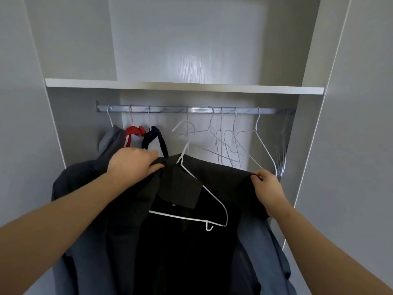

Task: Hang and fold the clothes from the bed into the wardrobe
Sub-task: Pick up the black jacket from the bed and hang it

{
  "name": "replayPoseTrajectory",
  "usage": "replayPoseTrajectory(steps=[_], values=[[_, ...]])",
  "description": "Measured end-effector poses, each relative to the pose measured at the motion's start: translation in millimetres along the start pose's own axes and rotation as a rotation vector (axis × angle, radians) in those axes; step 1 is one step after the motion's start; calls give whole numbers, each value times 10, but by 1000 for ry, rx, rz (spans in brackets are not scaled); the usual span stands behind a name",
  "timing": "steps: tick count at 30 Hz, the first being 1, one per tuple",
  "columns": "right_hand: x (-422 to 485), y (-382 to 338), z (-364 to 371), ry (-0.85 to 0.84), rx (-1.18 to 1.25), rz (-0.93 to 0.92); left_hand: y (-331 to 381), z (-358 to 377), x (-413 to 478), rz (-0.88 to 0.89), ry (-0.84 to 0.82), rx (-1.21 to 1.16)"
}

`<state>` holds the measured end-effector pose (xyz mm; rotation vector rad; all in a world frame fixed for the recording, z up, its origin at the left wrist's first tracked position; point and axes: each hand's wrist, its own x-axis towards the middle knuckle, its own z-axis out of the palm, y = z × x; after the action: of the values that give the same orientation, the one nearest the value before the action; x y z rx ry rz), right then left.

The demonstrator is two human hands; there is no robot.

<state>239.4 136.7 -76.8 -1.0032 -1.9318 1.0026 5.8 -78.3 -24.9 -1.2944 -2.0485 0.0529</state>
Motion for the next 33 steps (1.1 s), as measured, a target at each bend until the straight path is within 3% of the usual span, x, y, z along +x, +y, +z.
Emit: replayPoseTrajectory(steps=[4, 7, 10, 12, 13, 16, 17, 19, 21, 27, 33], values=[[-112, -323, 42, -105, 138, -12, 202, 12, 53, -145, 8, -45], [-282, -564, 144, -279, 348, -102, 319, -48, 97, -289, 67, -210], [-376, -704, 176, -497, 155, -350, 360, -125, 107, -365, 86, -407], [-415, -755, 178, -571, 135, -417, 362, -176, 85, -380, 91, -500], [-420, -760, 173, -461, 166, -471, 356, -199, 70, -384, 97, -533], [-330, -693, 114, 232, -1, -563, 330, -257, 26, -396, 137, -603], [-300, -670, 81, 295, -131, -501, 319, -277, 13, -399, 155, -620], [-223, -584, 25, 148, -315, -331, 304, -333, -7, -410, 192, -671], [-221, -555, 21, 20, -248, -230, 325, -381, -23, -398, 212, -703], [-288, -660, 157, 41, -177, -335, 540, -399, -93, -334, 209, -671], [-258, -547, 136, 103, -156, -213, 441, -363, -128, -293, 85, -661]])
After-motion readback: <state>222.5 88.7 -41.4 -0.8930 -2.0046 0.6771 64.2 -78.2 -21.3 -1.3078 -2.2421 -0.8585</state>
